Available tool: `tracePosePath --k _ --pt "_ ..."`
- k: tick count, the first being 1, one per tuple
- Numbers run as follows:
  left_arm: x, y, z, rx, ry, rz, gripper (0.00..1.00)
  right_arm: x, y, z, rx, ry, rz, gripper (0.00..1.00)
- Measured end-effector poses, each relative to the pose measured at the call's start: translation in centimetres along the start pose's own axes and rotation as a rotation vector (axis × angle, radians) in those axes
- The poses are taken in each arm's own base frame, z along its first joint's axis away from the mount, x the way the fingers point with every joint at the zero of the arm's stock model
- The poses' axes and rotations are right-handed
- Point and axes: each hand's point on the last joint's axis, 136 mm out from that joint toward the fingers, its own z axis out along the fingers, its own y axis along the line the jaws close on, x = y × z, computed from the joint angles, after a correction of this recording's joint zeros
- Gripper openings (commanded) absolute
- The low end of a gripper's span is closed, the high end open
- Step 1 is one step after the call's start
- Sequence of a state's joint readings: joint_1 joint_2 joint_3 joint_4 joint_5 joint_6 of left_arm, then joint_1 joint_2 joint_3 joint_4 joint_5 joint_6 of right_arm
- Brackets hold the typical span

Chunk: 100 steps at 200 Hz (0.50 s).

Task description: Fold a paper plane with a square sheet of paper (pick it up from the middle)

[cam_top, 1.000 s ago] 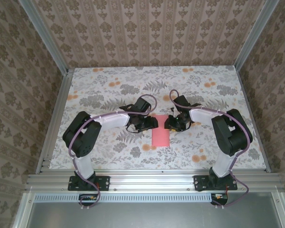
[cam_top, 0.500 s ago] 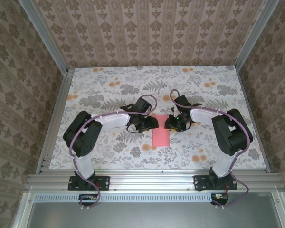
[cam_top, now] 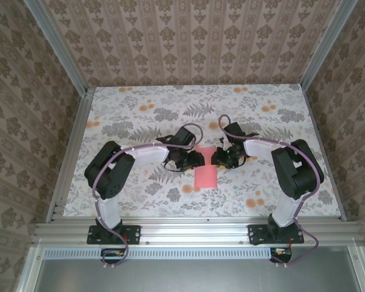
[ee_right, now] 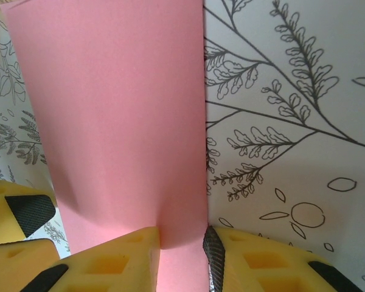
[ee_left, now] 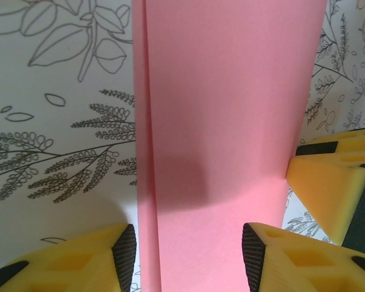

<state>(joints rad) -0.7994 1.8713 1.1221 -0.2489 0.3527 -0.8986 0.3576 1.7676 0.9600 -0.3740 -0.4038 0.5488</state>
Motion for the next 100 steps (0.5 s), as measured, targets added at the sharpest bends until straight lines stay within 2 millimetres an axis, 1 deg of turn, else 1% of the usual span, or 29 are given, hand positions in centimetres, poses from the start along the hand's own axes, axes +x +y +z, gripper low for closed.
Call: tracePosePath --k 53,79,100 --pt "0.39 -0.50 0.26 0.014 0.009 0.012 0.51 0.01 0.04 -0.03 -0.013 0.003 0.005 0.32" --pt "0.37 -0.31 0.27 0.004 0.007 0.010 0.51 -0.04 0.20 -0.28 -0.028 0.000 0.010 0.32" --pt "0.32 -0.01 0.26 -0.011 0.001 0.007 0.52 -0.22 0.70 -0.87 -0.042 -0.015 0.004 0.32"
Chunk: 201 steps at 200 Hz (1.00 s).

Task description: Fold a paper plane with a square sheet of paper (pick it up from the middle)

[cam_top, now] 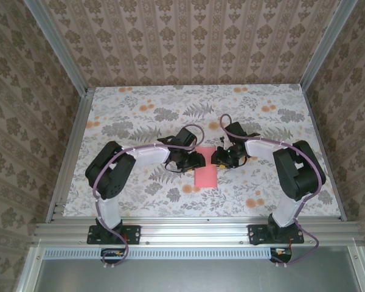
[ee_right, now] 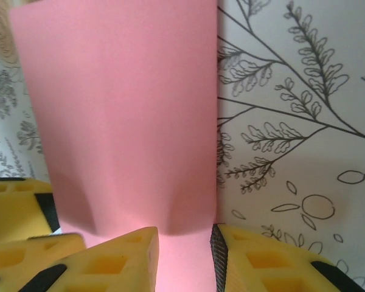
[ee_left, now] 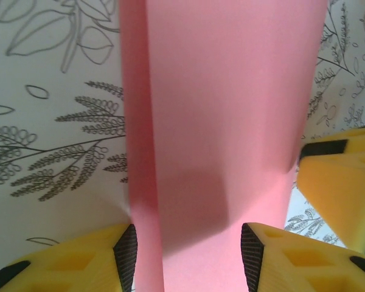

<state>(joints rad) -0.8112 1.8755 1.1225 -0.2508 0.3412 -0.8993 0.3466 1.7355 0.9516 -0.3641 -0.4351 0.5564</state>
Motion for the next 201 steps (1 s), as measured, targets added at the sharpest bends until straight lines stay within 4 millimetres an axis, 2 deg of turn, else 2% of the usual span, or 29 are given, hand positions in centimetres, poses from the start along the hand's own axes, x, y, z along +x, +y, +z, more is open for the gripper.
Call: tracePosePath --k 27,61,128,201 --pt "0.0 0.1 0.0 -0.005 -0.002 -0.001 0.51 -0.3 0.9 -0.8 -0.028 -0.023 -0.015 0.32" --pt "0.0 0.1 0.0 -0.004 -0.001 -0.001 0.52 -0.4 1.2 -0.8 -0.048 -0.027 -0.010 0.32" --pt "0.1 0.0 0.0 0.001 0.003 -0.001 0.53 0.4 0.1 0.8 -0.036 0.012 0.019 0.32" --pt "0.1 -0.3 0.0 0.015 0.006 0.003 0.52 0.1 -0.1 0.7 -0.039 0.003 0.024 0.32"
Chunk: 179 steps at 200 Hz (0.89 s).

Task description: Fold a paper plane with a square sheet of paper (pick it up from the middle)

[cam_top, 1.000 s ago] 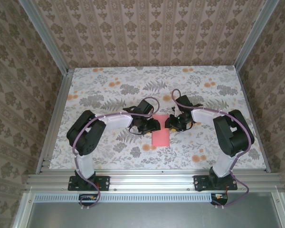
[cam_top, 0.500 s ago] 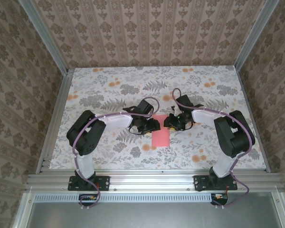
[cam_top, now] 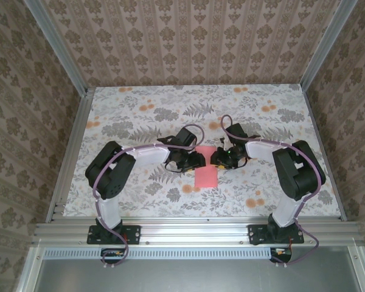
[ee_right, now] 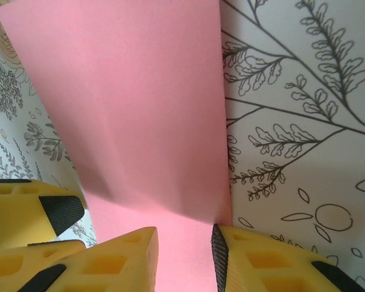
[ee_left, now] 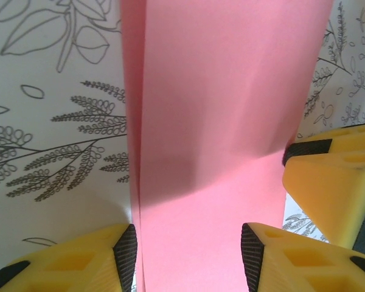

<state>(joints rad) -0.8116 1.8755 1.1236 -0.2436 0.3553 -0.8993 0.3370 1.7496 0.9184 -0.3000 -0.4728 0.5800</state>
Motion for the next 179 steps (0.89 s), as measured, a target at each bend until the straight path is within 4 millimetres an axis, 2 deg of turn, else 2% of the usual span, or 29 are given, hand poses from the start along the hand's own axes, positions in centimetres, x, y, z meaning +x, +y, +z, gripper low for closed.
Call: tracePosePath --k 60,127,179 --pt "-0.2 -0.5 -0.1 0.014 -0.002 0.005 0.53 -0.1 0.1 0.0 -0.025 -0.002 0.020 0.34" --pt "-0.2 -0.2 -0.1 0.000 -0.006 0.002 0.55 -0.3 0.9 -1.3 -0.050 -0.033 0.009 0.37" --pt "0.0 -0.4 -0.1 0.005 -0.004 0.001 0.54 0.0 0.6 -1.2 -0.045 -0.026 0.014 0.34"
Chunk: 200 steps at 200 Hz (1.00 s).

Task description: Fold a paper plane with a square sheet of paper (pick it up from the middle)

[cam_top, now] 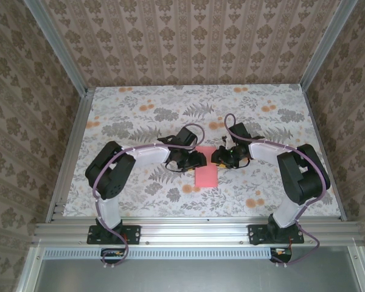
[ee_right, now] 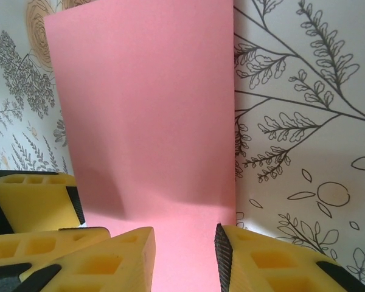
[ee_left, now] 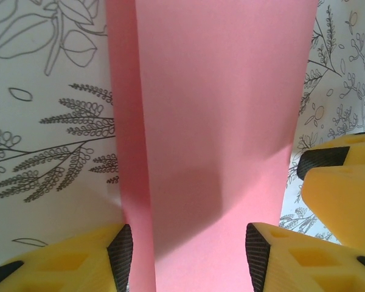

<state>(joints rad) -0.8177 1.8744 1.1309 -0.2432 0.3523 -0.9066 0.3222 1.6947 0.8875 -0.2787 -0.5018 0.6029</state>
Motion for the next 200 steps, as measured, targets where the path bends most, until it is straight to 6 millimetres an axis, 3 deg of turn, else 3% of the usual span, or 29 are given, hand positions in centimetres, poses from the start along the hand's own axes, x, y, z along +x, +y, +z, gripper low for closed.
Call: tracePosePath --k 68,113,142,200 --pt "0.0 -0.9 0.1 0.033 0.000 0.000 0.45 0.3 -0.3 0.2 0.004 0.006 0.004 0.34" --pt "-0.1 -1.0 0.0 0.038 -0.004 0.000 0.32 0.4 -0.4 0.2 0.005 0.007 0.004 0.34" --pt "-0.3 -1.3 -0.1 0.043 -0.009 0.002 0.31 0.5 -0.4 0.0 0.010 0.002 -0.002 0.36" --pt "-1.8 -1.8 -0.7 0.066 -0.037 -0.005 0.33 1.0 -0.2 -2.4 0.025 -0.055 -0.052 0.42"
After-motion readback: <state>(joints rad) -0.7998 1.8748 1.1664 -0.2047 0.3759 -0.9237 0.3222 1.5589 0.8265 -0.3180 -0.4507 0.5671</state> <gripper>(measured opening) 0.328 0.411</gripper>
